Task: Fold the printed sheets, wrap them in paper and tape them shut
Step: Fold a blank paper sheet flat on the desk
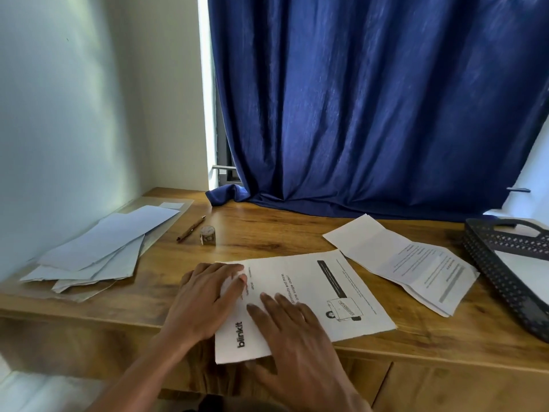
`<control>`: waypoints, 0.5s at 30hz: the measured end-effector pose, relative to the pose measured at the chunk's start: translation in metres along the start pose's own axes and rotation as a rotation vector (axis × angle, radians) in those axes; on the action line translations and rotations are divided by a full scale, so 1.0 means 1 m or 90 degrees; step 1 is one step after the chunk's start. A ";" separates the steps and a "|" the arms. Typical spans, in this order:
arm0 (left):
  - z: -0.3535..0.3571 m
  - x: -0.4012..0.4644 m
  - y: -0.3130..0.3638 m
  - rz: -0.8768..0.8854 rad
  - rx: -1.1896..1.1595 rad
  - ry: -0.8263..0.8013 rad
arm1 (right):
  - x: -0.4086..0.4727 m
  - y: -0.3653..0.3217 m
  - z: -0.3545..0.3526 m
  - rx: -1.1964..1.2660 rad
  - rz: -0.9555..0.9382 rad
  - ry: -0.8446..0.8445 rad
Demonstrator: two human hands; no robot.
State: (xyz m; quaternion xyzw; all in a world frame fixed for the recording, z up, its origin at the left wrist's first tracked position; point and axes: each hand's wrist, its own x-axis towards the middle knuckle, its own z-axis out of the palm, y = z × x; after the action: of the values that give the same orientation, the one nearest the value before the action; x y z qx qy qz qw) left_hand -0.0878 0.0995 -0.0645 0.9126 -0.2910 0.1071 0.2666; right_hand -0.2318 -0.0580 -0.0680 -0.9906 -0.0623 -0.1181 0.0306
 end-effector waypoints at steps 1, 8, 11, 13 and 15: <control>0.000 -0.001 -0.002 -0.010 -0.032 0.026 | -0.001 0.000 0.003 0.008 0.008 0.000; -0.026 0.001 -0.017 -0.107 -0.576 0.197 | 0.000 0.033 -0.010 0.225 -0.050 -0.075; -0.036 0.002 -0.031 -0.075 -0.838 0.112 | -0.017 0.041 -0.031 0.522 0.090 0.079; -0.038 0.005 -0.031 -0.032 -0.802 0.037 | -0.023 0.048 -0.041 0.697 0.181 0.072; -0.035 0.011 -0.020 -0.035 -0.737 -0.014 | -0.014 0.057 -0.048 0.757 0.246 0.072</control>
State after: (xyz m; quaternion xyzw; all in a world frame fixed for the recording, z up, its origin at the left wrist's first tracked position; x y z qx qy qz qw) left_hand -0.0683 0.1272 -0.0404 0.6264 -0.2813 -0.0859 0.7219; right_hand -0.2485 -0.1200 -0.0278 -0.7900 0.0647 -0.1076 0.6002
